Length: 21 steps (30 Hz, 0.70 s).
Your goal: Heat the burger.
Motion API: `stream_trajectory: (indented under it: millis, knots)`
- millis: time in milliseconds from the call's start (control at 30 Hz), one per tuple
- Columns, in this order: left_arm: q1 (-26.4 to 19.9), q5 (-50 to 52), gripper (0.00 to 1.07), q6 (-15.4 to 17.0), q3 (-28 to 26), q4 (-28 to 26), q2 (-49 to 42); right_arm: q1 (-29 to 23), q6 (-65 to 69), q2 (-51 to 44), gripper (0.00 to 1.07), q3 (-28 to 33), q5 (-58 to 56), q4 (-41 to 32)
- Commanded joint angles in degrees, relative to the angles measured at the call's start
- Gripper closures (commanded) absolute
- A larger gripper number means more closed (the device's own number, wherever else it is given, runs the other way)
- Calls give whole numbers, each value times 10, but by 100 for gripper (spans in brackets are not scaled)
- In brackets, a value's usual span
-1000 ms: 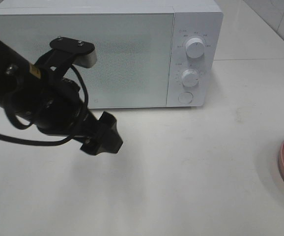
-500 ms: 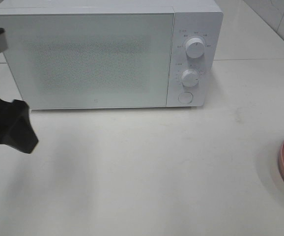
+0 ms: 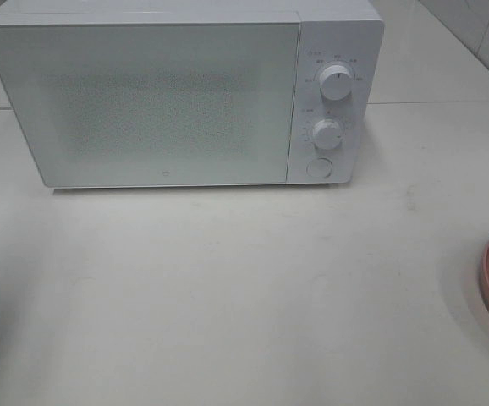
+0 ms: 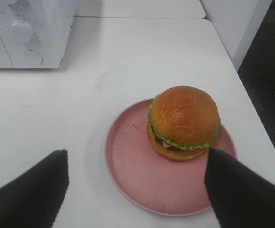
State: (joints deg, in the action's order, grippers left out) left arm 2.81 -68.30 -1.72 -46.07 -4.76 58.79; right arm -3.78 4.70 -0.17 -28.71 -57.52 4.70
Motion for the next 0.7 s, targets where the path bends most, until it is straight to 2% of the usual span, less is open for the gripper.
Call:
stream_trajectory:
  millis: [33,167,267,333,500,533,600,700]
  knots:
    - [-4,-1,7,11,44,14,-58,3,-5,-19,31,1,5,2]
    - [-4,11,7,10,100,17,-152,3,-5,-19,31,1,5,2]
    - [-4,15,7,10,111,17,-173,3,-5,-19,31,1,5,2]
    - [-4,28,7,10,146,17,-254,3,-5,-19,31,1,5,2]
    - [-4,84,7,10,151,15,-343,3,-5,-19,31,1,5,2]
    - [-4,87,7,10,152,10,-389,3,-5,-19,31,1,5,2]
    - [-4,85,7,9,152,11,-407,3,-5,-19,31,1,5,2]
    - [-4,69,7,5,162,22,-490,3,-5,-19,31,1,5,2]
